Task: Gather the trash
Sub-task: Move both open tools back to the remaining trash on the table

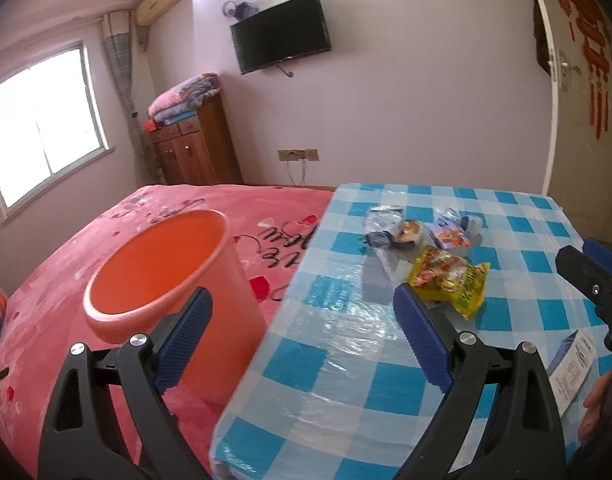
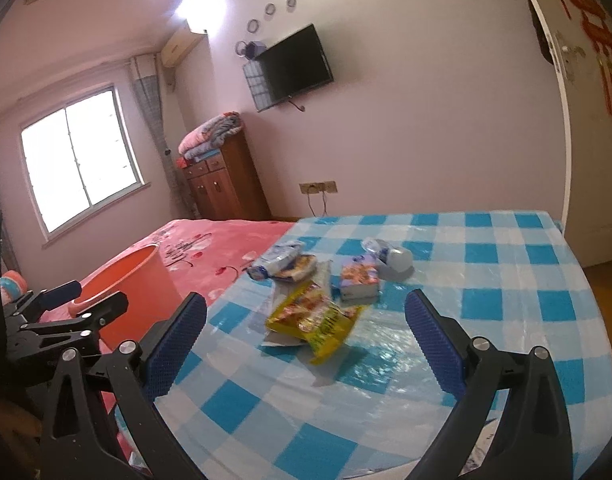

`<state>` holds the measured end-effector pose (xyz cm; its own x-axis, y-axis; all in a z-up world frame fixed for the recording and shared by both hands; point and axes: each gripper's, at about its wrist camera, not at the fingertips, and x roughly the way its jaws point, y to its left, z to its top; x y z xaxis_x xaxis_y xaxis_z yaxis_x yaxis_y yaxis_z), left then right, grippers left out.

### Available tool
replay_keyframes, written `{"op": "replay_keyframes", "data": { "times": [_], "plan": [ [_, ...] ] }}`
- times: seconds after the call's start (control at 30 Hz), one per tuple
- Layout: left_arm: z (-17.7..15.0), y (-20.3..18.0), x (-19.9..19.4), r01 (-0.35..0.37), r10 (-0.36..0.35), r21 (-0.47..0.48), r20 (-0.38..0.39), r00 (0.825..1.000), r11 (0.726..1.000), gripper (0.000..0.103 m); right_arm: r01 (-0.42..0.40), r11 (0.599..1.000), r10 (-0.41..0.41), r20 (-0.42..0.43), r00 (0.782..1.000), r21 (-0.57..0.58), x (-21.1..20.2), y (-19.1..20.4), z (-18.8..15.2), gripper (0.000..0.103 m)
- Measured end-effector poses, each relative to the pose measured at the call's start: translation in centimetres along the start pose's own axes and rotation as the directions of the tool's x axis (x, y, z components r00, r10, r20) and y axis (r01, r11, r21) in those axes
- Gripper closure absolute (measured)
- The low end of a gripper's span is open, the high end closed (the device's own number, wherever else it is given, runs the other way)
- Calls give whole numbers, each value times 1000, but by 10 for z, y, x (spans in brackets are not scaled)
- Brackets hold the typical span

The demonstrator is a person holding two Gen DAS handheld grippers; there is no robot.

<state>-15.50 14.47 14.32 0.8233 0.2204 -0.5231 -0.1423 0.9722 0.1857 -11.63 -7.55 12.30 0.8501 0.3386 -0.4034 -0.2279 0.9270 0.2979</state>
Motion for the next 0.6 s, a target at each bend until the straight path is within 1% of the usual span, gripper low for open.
{"op": "replay_keyframes", "data": {
  "times": [0.1, 0.17, 0.3, 0.37, 0.47, 0.6],
  "plan": [
    [-1, -10, 5, 43, -43, 11, -13, 999, 999, 11, 11, 999, -10, -22, 1000, 38, 4, -16, -3, 5],
    [-1, -16, 9, 99, -98, 7, -30, 995, 995, 11, 22, 998, -20, -41, 999, 55, 7, -25, -4, 5],
    [4, -28, 23, 207, -208, -16, -71, 976, 978, 11, 48, 997, -44, -66, 997, 66, 13, -42, -9, 5],
    [7, -34, 33, 240, -242, -32, -94, 966, 970, 11, 48, 996, -41, -79, 996, 77, 16, -49, -11, 5],
    [16, -41, 49, 250, -253, -45, -112, 961, 967, 11, 44, 992, -31, -112, 993, 117, 23, -64, -13, 5],
    [35, -53, 75, 256, -257, -24, -129, 958, 966, 11, 28, 986, -2, -153, 988, 164, 31, -77, -17, 5]
  ]
}}
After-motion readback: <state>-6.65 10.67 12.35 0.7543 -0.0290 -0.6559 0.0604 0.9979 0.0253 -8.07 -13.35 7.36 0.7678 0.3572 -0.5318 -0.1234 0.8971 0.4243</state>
